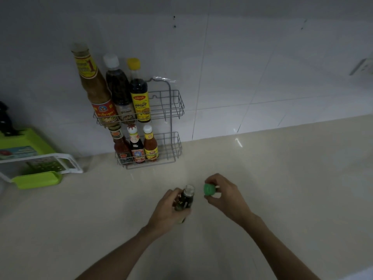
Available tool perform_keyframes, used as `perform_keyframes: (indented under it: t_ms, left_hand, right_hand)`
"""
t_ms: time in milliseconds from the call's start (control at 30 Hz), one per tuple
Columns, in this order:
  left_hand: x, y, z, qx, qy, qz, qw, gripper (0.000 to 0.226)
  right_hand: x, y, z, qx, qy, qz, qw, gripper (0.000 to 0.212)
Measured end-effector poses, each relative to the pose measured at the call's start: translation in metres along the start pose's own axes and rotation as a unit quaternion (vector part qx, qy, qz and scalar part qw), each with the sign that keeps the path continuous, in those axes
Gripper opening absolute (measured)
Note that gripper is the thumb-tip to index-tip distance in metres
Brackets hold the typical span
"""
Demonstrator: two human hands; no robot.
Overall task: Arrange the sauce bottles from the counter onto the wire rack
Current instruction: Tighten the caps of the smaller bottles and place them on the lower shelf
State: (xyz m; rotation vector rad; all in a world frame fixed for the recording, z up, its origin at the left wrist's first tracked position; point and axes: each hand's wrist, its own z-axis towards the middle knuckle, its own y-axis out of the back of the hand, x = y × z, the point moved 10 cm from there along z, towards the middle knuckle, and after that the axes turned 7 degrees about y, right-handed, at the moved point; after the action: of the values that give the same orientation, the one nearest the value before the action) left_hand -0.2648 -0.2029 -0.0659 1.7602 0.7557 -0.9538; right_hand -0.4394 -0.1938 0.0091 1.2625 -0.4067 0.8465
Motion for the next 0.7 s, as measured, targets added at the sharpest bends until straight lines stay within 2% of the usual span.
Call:
perform_keyframes:
  t_ms: [133, 233, 333, 433, 500, 567, 633, 700]
  left_hand:
    - [-0.016, 0.021, -0.012, 0.019, -0.023, -0.026, 0.999, 0.029]
    - [-0.017, 0.027, -0.019, 0.069, 0.029, -0.084, 0.994, 0.029]
    - [-0.025, 0.028, -0.027, 0.147, 0.065, -0.134, 0.978, 0.037]
    - [-0.036, 0.026, -0.042, 0.228, 0.069, -0.189, 0.953, 0.033]
    - [-0.038, 0.023, -0.053, 0.268, 0.099, -0.242, 0.927, 0.03]
    - [-0.041, 0.027, -0.059, 0.258, 0.101, -0.255, 0.926, 0.026]
    - [-0.042, 0.04, -0.056, 0.196, 0.066, -0.211, 0.955, 0.022]
    - [-0.044, 0.053, -0.055, 0.126, 0.036, -0.144, 0.981, 0.018]
  right_hand:
    - [0.053, -0.011, 0.023, 0.078, 0.139, -0.074, 0.984, 0.045]
    - [0.08, -0.027, 0.032, 0.149, 0.196, -0.099, 0.964, 0.05]
    - [0.098, -0.03, 0.042, 0.218, 0.165, -0.005, 0.962, 0.049]
    - [0.114, -0.028, 0.049, 0.257, 0.118, 0.089, 0.955, 0.045]
    - [0.125, -0.026, 0.051, 0.269, 0.104, 0.11, 0.951, 0.043]
    - [0.133, -0.024, 0.053, 0.27, 0.111, 0.066, 0.954, 0.038]
    - [0.137, -0.026, 0.053, 0.26, 0.092, 0.024, 0.961, 0.033]
    - [0.138, -0.029, 0.049, 0.244, 0.072, 0.001, 0.967, 0.04]
